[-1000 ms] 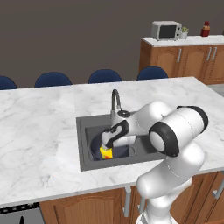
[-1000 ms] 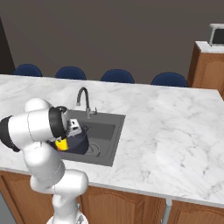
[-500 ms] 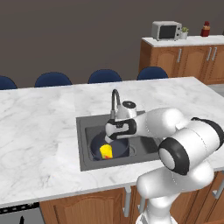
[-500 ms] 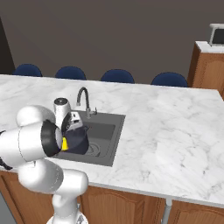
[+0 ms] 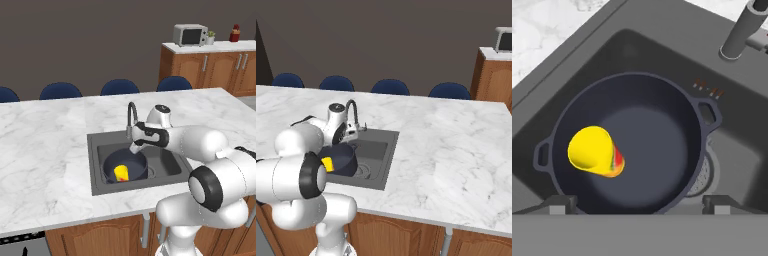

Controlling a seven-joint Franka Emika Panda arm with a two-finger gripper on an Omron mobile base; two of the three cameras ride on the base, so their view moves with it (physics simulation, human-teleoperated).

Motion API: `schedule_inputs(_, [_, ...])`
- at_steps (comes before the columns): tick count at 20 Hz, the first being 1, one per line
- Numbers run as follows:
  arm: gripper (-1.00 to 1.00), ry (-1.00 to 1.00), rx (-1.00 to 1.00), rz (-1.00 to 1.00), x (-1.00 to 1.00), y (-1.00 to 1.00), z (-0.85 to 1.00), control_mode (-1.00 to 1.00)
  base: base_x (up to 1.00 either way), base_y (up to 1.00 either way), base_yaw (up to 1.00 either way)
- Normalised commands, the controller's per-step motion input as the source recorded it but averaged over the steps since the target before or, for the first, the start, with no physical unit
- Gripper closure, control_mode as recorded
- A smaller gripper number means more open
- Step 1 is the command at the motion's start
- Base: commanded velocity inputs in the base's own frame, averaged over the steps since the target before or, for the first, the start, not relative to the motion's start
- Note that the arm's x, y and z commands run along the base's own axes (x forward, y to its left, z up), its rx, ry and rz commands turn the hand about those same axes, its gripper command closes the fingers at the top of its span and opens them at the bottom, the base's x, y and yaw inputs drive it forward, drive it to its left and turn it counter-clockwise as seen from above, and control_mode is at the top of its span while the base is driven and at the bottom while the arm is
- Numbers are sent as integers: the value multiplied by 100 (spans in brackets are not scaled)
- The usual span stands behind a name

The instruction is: Pick the cup and pot and place them in the sink. Then turn on the water.

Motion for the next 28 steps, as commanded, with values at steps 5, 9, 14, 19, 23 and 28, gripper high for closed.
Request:
schedule_inputs(5, [-100, -1, 11, 0, 0, -46, 12, -100, 0, 0, 0])
schedule_inputs(9, [-100, -4, 14, 0, 0, -46, 1, -100, 0, 0, 0])
schedule_inputs(14, [-100, -6, 13, 0, 0, -38, 0, -100, 0, 0, 0])
schedule_inputs(19, [-100, -7, 12, 0, 1, -24, 0, -100, 0, 0, 0])
schedule_inputs(23, [-100, -9, 12, 0, 9, -13, 0, -100, 0, 0, 0])
schedule_inputs(28, [-100, -11, 9, 0, 17, -4, 0, -100, 0, 0, 0])
